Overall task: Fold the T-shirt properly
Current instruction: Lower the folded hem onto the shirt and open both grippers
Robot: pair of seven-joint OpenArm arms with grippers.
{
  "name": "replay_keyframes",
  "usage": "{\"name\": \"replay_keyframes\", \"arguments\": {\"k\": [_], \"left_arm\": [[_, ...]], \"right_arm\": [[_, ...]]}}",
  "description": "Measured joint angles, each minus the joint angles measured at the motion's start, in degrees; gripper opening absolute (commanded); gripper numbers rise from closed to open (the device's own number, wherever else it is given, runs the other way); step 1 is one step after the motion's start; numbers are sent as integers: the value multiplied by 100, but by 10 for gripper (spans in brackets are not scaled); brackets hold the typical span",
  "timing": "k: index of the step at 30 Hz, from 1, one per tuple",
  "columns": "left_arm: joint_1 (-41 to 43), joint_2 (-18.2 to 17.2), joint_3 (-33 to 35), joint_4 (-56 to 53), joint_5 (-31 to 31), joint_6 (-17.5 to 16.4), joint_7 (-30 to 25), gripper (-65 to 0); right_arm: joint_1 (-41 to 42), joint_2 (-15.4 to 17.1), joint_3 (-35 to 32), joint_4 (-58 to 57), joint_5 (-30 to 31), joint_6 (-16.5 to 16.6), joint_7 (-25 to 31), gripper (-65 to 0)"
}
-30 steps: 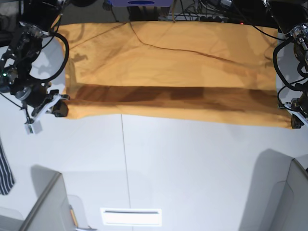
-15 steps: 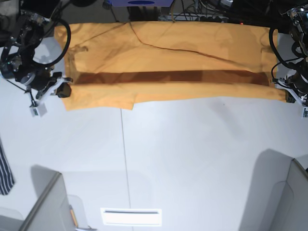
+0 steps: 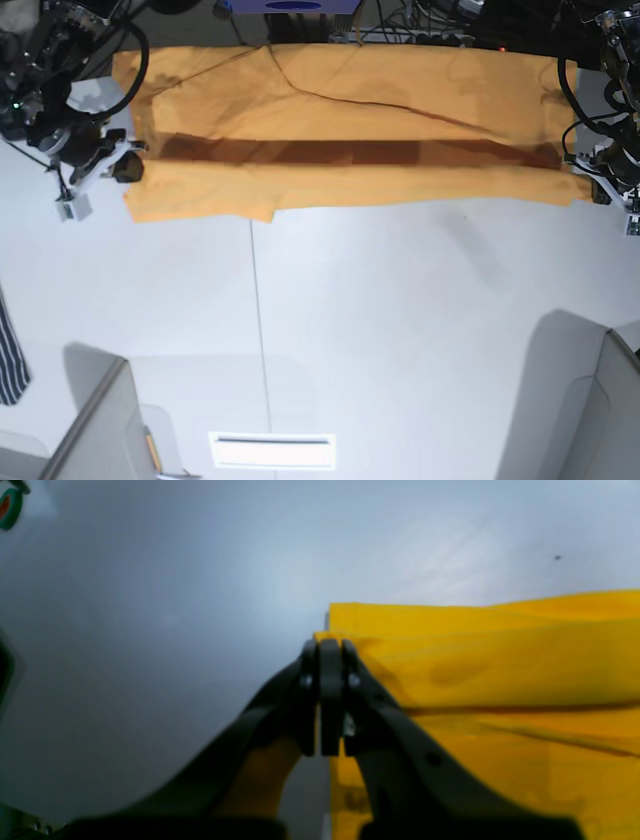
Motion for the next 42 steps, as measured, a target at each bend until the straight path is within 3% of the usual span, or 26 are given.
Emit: {"name": "replay_keyframes", "arguments": {"k": [31,37,38,41,42], "left_arm": [[973,98,26,-2,-2,0,20,-650],[1014,101,516,-17,70,44,20,-650],[1014,98,516,-17,195,44,22,-650],[1010,96,498,-17,472,44,24,-650],[999,101,485,-17,472,44,22,-650]], "right_arm": [[-310,35,11,-1145,-35,-2,68,-650],[-317,140,11,-1145,-37,-2,59,-650],[-343,144,11,-1145,-33,-4,66,-618],[-474,140,13,-1143,-37,-2,66,-432],[-503,129,20,-1143,-44,-4,59,-413]]}}
